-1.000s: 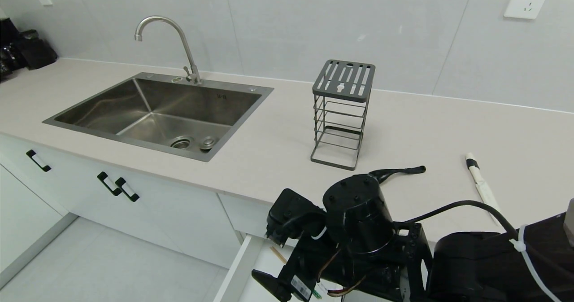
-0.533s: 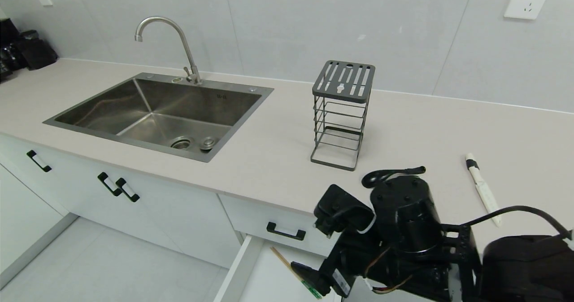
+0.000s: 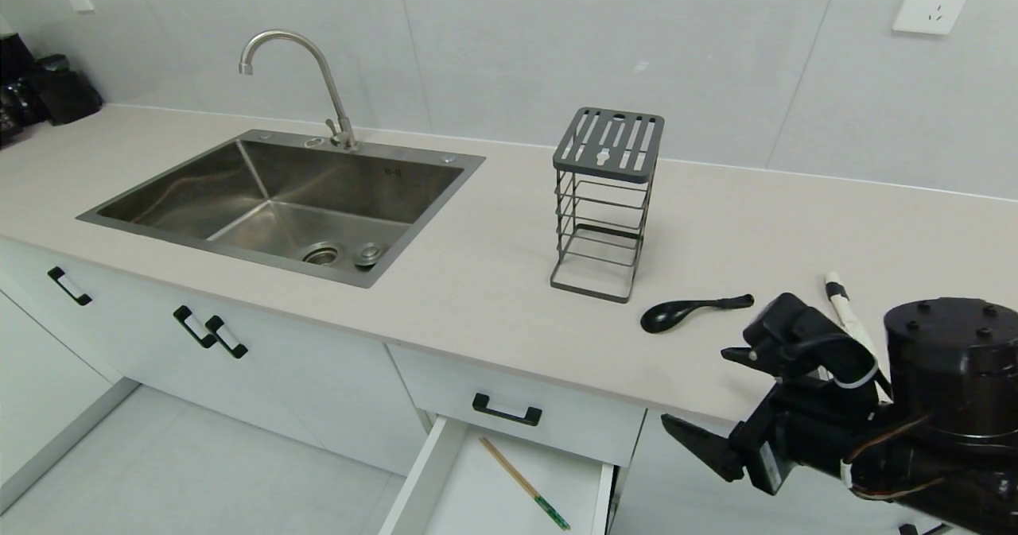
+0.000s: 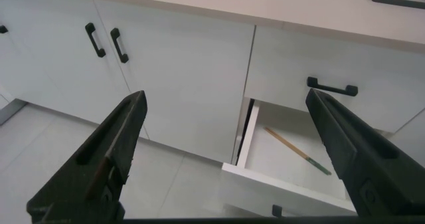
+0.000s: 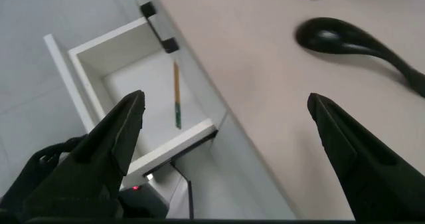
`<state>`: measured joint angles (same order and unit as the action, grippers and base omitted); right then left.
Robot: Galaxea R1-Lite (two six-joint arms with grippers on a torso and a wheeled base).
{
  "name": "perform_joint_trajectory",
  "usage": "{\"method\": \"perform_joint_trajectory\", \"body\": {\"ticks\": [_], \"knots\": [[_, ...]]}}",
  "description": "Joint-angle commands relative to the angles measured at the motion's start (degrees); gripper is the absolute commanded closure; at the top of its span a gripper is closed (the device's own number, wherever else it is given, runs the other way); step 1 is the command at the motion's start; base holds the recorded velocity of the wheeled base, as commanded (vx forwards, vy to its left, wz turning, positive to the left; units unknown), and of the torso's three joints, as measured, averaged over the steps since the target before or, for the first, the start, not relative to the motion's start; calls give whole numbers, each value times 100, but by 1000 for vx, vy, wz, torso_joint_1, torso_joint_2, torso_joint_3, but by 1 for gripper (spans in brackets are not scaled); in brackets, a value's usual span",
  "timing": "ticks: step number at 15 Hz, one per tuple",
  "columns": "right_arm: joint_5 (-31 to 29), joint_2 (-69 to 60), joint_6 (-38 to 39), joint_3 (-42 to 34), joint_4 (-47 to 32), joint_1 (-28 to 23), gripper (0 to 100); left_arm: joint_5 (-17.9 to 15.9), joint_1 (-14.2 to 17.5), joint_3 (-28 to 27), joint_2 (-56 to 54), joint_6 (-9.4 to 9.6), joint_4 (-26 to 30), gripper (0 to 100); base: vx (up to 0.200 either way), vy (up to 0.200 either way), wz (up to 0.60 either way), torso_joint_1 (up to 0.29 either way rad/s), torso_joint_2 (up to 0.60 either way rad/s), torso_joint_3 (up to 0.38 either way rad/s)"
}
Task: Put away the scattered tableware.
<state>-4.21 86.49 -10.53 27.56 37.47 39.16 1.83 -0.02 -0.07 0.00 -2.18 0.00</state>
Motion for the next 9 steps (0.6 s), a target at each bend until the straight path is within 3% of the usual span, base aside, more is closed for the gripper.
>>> {"method": "perform_joint_trajectory", "body": {"ticks": [1,4,9], "knots": [[438,-467,-10,-84,6,-760,0,2,2,7,0,-2,0,0,0,0,0,0,0,0],[1317,-177,-476,12,14,-1815,0,2,2,7,0,-2,0,0,0,0,0,0,0,0],[2363,852,-705,1049,14,-2457,0,2,2,7,0,-2,0,0,0,0,0,0,0,0]]}}
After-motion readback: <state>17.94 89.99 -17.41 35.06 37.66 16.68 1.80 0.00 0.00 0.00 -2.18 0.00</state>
